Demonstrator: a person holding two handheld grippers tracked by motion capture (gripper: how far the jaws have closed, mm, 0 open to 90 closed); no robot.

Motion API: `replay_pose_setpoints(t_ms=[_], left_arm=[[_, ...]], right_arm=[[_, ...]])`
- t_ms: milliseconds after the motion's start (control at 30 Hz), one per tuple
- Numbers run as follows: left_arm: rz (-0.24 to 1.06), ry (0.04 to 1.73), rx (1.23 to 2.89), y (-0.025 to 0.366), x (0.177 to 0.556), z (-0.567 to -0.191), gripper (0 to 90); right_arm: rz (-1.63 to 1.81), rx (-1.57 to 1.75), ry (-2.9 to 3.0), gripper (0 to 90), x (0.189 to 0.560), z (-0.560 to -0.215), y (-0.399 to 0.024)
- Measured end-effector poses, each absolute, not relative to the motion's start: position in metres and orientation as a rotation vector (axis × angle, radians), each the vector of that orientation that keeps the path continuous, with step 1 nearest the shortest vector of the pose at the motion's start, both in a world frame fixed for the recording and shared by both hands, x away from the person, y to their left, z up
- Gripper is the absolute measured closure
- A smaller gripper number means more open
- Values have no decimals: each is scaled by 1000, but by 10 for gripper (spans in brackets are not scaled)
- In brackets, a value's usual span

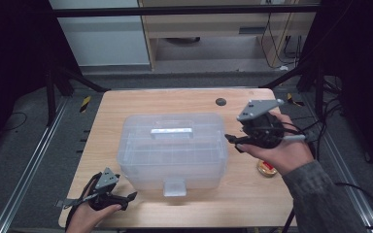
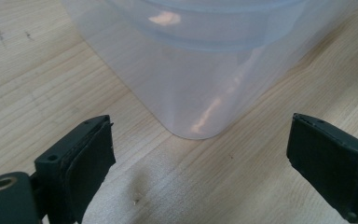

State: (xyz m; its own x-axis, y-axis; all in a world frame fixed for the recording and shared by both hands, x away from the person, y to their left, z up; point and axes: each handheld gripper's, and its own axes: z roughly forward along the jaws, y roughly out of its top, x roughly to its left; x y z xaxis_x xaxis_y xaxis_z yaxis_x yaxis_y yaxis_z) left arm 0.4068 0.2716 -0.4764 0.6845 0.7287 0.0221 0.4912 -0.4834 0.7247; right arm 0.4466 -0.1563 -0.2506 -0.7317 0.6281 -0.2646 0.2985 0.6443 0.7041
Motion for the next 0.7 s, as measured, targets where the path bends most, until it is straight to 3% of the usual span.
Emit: replay_pose_setpoints(t_ms=[467,700], left_arm=[[417,936,2150,272,409,-476,156],[418,941,2138,273,410,-475,220]], right_arm=[[822,597,2485,376,489,-252,-91],[824,578,2527,390,495,-257,-79]])
